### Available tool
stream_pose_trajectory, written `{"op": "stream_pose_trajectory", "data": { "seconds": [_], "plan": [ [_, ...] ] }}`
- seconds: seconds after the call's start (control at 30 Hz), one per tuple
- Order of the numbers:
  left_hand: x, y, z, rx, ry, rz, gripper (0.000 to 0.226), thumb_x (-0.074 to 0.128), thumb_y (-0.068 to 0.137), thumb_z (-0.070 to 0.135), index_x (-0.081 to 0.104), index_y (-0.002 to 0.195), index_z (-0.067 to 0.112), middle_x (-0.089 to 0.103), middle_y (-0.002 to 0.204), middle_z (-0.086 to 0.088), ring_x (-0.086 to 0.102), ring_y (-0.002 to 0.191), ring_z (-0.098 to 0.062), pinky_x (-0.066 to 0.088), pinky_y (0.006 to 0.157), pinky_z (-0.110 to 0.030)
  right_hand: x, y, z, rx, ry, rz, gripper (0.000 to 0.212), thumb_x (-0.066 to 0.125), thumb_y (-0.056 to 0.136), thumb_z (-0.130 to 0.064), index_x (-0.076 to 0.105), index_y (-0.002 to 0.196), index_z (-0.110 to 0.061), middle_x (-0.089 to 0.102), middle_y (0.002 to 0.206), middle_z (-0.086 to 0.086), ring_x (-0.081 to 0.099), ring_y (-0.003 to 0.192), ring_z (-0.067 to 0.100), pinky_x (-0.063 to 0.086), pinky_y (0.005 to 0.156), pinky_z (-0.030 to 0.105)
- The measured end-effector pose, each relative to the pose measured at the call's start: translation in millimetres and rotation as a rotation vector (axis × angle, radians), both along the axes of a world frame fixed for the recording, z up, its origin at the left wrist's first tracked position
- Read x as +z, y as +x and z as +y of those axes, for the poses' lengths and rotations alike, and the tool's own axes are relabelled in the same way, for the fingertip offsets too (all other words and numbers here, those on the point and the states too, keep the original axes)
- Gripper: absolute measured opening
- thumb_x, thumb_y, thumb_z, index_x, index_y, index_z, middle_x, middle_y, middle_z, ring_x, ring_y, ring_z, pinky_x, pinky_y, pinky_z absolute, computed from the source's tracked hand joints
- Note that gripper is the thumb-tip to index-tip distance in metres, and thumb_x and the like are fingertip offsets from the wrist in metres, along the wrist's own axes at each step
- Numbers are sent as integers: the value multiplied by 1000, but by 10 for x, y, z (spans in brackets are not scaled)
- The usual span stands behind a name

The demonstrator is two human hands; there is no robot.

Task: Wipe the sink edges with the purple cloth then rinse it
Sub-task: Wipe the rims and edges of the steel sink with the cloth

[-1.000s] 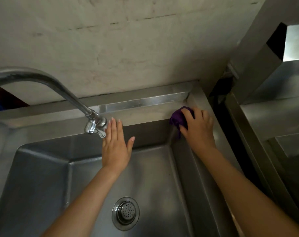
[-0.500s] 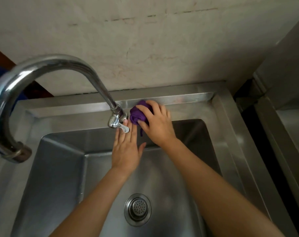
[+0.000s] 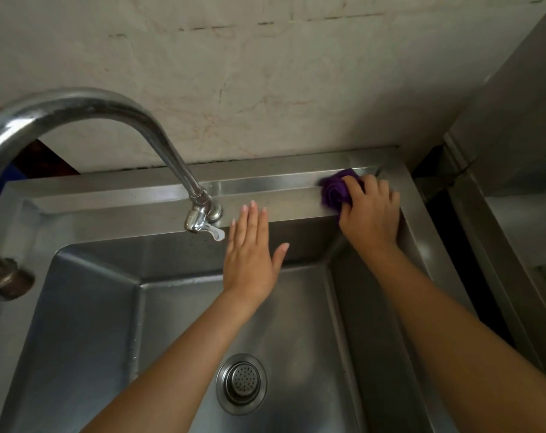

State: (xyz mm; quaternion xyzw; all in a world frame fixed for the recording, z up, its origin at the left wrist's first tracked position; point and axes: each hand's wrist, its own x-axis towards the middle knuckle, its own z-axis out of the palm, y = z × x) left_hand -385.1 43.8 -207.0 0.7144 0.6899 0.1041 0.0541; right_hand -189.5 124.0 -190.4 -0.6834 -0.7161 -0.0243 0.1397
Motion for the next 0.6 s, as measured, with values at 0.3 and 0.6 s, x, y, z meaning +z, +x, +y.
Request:
{"op": "stream_pose_trajectory", "data": {
  "seconds": [0.3,0.6],
  "plan": [
    [-96,331,617,-170,-4,122,69,21,94,53,0,147,15,-7,158,-7,-12,144,-20,-5,118,-37,139,268,-559,-148,-78,-92,41,58,83,-24,53,120,-8,54,112,18,48,102,36,37,85,44],
    [-168,320,629,-179,49,151,73,23,90,58,6,147,15,-2,158,-8,-7,145,-22,-5,117,-37,268,0,309,-144,48,56,44,54,78,-22,49,121,-13,43,136,15,40,120,36,31,96,46]
  ]
}}
